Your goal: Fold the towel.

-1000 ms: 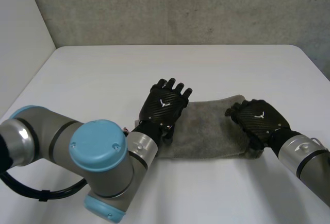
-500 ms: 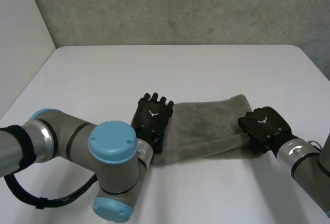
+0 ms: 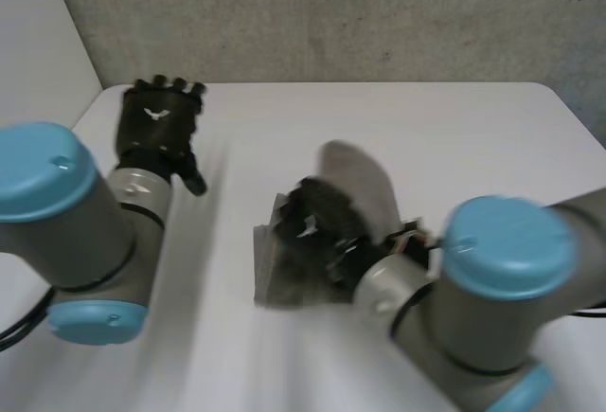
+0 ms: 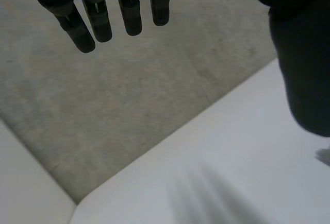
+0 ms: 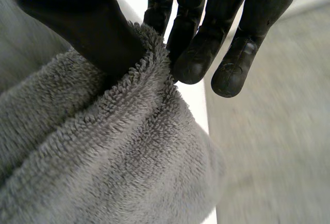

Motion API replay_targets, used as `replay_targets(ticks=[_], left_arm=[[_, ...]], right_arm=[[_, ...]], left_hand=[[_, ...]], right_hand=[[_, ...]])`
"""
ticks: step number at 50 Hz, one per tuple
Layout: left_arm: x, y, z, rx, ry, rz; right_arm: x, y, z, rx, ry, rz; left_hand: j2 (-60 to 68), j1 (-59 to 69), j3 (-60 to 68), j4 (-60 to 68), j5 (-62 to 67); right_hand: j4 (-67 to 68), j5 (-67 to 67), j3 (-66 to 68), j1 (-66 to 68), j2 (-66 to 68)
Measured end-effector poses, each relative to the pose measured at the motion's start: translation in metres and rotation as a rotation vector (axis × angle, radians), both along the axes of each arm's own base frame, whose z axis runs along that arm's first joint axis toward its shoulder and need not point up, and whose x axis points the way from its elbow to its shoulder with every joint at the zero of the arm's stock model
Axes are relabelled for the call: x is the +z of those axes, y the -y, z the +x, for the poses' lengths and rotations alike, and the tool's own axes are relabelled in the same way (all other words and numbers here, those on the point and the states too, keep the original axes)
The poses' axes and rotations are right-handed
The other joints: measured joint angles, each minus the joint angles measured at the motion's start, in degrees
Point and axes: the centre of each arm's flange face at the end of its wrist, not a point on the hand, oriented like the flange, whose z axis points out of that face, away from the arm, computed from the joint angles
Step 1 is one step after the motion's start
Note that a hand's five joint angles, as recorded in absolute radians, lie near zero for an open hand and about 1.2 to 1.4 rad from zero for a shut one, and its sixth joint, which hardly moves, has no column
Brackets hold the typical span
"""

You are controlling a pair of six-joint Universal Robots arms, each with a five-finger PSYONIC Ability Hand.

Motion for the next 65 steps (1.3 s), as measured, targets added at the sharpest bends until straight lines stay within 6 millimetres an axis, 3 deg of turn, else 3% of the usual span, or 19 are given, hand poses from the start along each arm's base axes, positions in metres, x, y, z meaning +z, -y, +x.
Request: replay_targets(ticks=[7,11,15,17,19,23,30,34,39,50,58,65], left_arm=[[0.016,0.0,0.024,0.047,-0.078,-0.014],[0.015,-0.003,0.026,0.028,-0.095,-0.005],[0.012,-0.006,0.025,0.001,-0.095,0.005],[0.011,-0.007,0.024,-0.011,-0.094,0.008],[0.011,-0.008,0.023,-0.018,-0.094,0.008],[0.011,-0.008,0.02,-0.028,-0.097,0.007],[0.006,-0.013,0.006,-0.079,-0.148,0.031],[-0.005,-0.017,-0.009,-0.13,-0.179,0.075],[-0.025,-0.024,-0.029,-0.196,-0.192,0.141],[-0.075,-0.039,-0.062,-0.283,-0.132,0.259],[-0.111,-0.044,-0.064,-0.277,-0.06,0.359],[-0.109,-0.043,-0.061,-0.266,-0.044,0.382]], right_arm=[[-0.039,-0.026,0.032,0.135,-0.126,-0.007],[-0.041,-0.027,0.037,0.14,-0.112,0.006],[-0.03,-0.024,0.037,0.115,-0.047,0.038],[-0.022,-0.021,0.034,0.087,0.007,0.084],[-0.014,-0.019,0.031,0.06,0.057,0.132],[0.0,-0.01,0.02,-0.006,0.152,0.228],[0.029,0.04,-0.031,-0.261,0.41,0.47],[0.032,0.062,-0.057,-0.377,0.5,0.586],[0.03,0.076,-0.076,-0.461,0.533,0.657],[0.009,0.083,-0.078,-0.502,0.494,0.704],[-0.033,0.09,-0.071,-0.539,0.42,0.782],[-0.042,0.096,-0.069,-0.552,0.408,0.792]], left_hand=[[0.0,0.0,0.0,0.0,0.0],[0.0,0.0,0.0,0.0,0.0],[0.0,0.0,0.0,0.0,0.0],[0.0,0.0,0.0,0.0,0.0],[0.0,0.0,0.0,0.0,0.0],[0.0,0.0,0.0,0.0,0.0],[0.0,0.0,0.0,0.0,0.0],[0.0,0.0,0.0,0.0,0.0],[0.0,0.0,0.0,0.0,0.0],[0.0,0.0,0.0,0.0,0.0],[0.0,0.0,0.0,0.0,0.0],[0.0,0.0,0.0,0.0,0.0]], right_hand=[[0.0,0.0,0.0,0.2,0.0],[-3.1,-2.8,-3.3,-1.7,-1.2],[-29.6,-30.2,-30.9,-29.2,-28.9],[-51.3,-53.2,-51.4,-49.8,-49.8],[-60.7,-62.0,-60.8,-58.4,-58.6],[-62.3,-62.9,-63.2,-61.5,-60.3],[-62.3,-62.9,-63.2,-61.7,-60.3],[-62.3,-62.9,-63.2,-61.7,-60.3],[-62.3,-62.9,-63.2,-61.7,-60.3],[-62.3,-62.9,-63.2,-61.7,-60.3],[-62.3,-62.9,-63.2,-61.7,-60.3],[-62.3,-62.9,-63.2,-61.7,-60.3]])
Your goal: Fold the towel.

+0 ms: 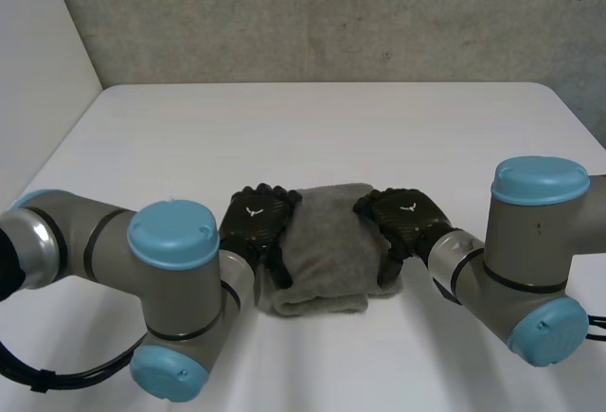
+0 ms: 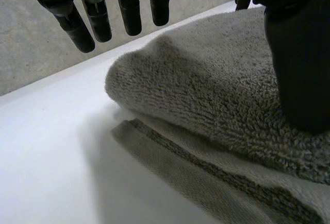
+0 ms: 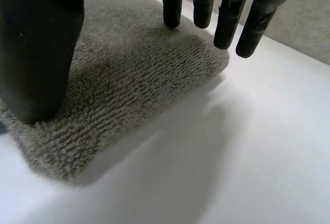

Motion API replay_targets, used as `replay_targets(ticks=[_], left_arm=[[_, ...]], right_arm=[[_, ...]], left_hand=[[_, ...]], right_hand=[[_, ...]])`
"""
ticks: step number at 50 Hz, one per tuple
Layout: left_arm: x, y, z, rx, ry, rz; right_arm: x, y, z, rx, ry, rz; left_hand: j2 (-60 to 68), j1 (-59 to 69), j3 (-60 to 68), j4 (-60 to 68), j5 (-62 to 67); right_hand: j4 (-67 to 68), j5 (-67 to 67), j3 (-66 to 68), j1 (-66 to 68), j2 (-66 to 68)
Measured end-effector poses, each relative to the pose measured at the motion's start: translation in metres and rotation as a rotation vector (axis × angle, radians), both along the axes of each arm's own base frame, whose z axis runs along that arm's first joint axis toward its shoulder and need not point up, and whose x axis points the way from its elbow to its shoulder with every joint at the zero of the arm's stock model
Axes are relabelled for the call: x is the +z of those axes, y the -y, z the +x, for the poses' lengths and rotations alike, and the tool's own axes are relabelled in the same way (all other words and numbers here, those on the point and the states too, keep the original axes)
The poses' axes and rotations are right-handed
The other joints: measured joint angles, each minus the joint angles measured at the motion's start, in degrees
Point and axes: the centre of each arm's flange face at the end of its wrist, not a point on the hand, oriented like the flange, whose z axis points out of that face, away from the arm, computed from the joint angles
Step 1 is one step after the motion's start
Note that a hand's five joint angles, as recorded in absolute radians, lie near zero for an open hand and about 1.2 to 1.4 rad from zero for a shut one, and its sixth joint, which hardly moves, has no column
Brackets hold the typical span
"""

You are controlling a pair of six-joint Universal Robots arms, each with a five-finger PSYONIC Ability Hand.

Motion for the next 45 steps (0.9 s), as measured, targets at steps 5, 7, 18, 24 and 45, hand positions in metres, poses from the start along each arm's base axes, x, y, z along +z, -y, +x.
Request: replay_targets(ticks=[5,7,18,24,45], left_arm=[[0.015,0.001,0.002,0.007,-0.011,-0.015],[0.022,0.001,0.003,0.009,-0.018,-0.023],[0.134,0.002,0.03,0.074,-0.159,-0.205],[0.182,0.006,0.059,0.152,-0.194,-0.263],[0.198,0.01,0.079,0.215,-0.192,-0.272]], right_arm=[[0.019,0.002,0.0,-0.006,0.022,-0.05],[0.03,0.003,0.0,-0.01,0.036,-0.076],[0.164,-0.007,-0.026,-0.187,0.187,-0.368],[0.188,-0.008,-0.043,-0.293,0.18,-0.395],[0.183,-0.006,-0.046,-0.307,0.164,-0.374]], left_hand=[[0.0,0.0,0.0,0.0,0.0],[0.0,0.0,0.0,0.0,0.0],[0.0,-0.1,0.0,0.0,0.0],[-0.1,-0.1,-0.3,0.0,-0.3],[-0.2,-0.1,-0.3,0.0,-0.3]], right_hand=[[0.0,0.0,0.0,0.0,0.0],[0.0,0.0,0.0,0.0,0.0],[0.0,0.0,0.0,0.0,0.0],[0.0,0.0,0.0,0.0,0.0],[0.0,0.0,0.0,0.0,0.0]])
